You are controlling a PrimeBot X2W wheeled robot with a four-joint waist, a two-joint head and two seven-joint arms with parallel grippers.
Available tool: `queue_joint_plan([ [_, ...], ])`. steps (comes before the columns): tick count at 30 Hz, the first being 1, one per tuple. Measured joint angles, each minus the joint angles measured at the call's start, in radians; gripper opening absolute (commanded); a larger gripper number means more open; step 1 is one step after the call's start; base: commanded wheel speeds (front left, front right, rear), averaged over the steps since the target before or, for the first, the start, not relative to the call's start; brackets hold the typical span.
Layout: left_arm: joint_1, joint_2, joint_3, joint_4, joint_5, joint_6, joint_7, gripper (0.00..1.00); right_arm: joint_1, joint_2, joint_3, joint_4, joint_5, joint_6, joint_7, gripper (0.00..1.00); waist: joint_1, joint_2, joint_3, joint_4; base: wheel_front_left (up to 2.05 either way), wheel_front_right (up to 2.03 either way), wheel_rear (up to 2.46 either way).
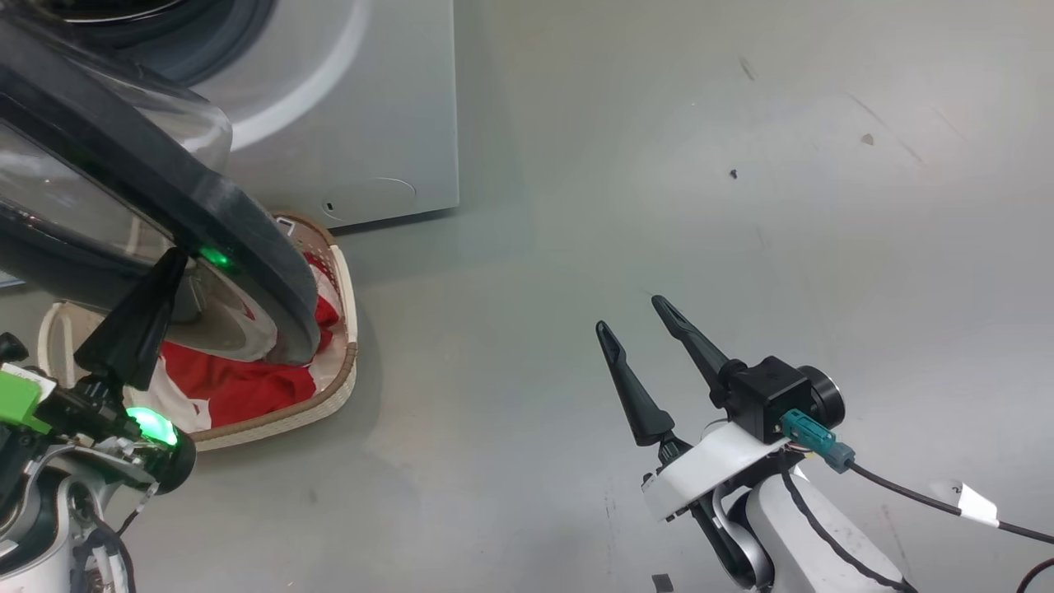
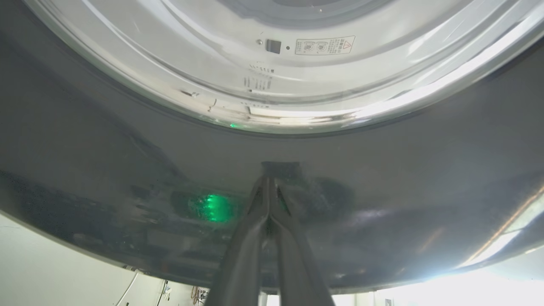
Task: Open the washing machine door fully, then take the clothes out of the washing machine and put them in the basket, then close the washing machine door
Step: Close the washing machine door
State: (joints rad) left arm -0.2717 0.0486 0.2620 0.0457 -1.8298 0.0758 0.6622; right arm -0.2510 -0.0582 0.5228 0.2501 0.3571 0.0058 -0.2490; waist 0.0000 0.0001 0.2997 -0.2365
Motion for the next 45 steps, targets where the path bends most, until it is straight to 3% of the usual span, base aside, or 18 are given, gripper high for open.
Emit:
queue_joint_plan([
  [27,-0.167,-0.008,0.032,0.053,0.054,0.009,-0.196,0.0,-0.004,0.003,0.03,-0.049,0.039,-0.046,0.0,1.0,0.0,0.0,0.065,-0.222,0.0,0.0,0.0],
  [37,-0.2,-0.014,-0.02,0.109,0.064,0.007,-0.215,0.0,-0.004,0.004,0.004,-0.057,0.039,-0.062,0.0,1.0,0.0,0.0,0.067,-0.215,0.0,0.0,0.0],
  [45,-0.19,-0.001,-0.136,0.137,0.165,-0.051,-0.161,0.0,-0.004,0.005,-0.026,-0.055,0.026,-0.062,0.0,1.0,0.0,0.0,0.047,-0.162,0.0,0.0,0.0],
])
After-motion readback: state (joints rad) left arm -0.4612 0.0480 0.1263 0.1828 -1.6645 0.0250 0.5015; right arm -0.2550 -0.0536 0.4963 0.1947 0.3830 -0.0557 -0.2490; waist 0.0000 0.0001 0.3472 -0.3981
